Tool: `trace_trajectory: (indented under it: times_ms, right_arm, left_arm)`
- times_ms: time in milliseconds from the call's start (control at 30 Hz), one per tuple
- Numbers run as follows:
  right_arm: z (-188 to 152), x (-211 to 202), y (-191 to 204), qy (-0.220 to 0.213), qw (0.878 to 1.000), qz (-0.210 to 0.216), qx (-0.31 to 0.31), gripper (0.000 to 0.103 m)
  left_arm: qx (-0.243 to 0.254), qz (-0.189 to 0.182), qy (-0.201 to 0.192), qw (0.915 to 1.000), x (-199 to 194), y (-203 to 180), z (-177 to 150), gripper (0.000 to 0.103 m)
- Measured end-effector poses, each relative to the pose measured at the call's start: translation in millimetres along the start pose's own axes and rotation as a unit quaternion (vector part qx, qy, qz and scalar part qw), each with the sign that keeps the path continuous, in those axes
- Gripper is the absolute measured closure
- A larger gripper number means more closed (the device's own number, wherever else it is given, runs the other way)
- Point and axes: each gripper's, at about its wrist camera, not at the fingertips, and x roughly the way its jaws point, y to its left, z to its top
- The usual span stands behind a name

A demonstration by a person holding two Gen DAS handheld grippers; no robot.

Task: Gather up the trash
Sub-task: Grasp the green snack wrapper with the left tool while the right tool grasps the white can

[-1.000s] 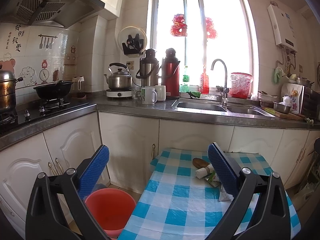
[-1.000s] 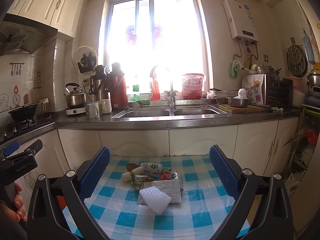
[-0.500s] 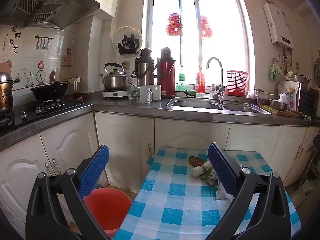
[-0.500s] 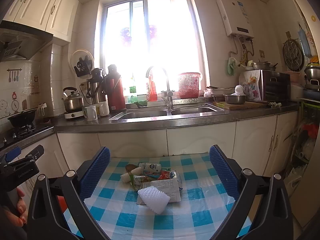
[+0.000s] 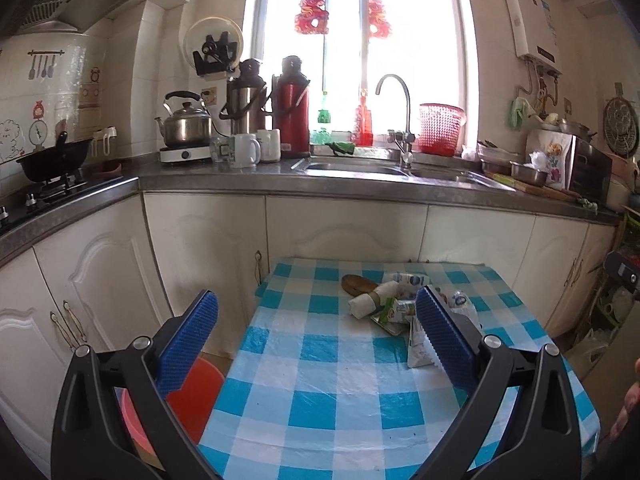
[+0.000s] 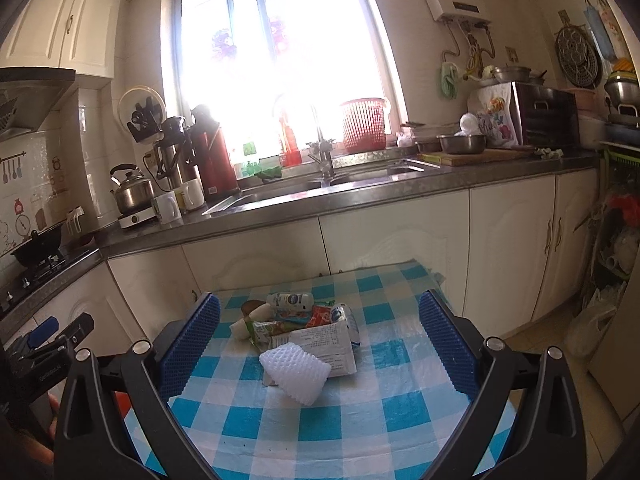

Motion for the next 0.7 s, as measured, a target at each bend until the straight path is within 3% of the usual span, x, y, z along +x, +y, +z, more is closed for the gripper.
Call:
trace_trajectory:
  times_ms: [300,433,567,700]
  right_arm:
    - [-45.0,67.7,-24.2,0.094,0.994,0.047,0.037,0.005]
    - [-60.3,95.0,-25.4,0.132,0.986,0.09,0.048,0.005]
    - [-70.4,114.6,-18.6,0.159,0.978,0.132,0.039,0.006]
    - [-73.7,128.1,-15.9,0.181,0.97,0.16,0.032,0.006]
  left_arm:
    - [0.044,-0.049,0.057,0.9962,65.8,-29.3,-28.9,0.004]
    - [0.03,-0.077,0.086,0.9929,104.8,-28.1,-27.5,0.004]
    - [0.026,-0.133,0.111,0.9846,152.1,-31.2,-21.7,0.004]
    - [0.04,-0.196,0.144,0.9692,197.2,-48.4,-24.8,0.004]
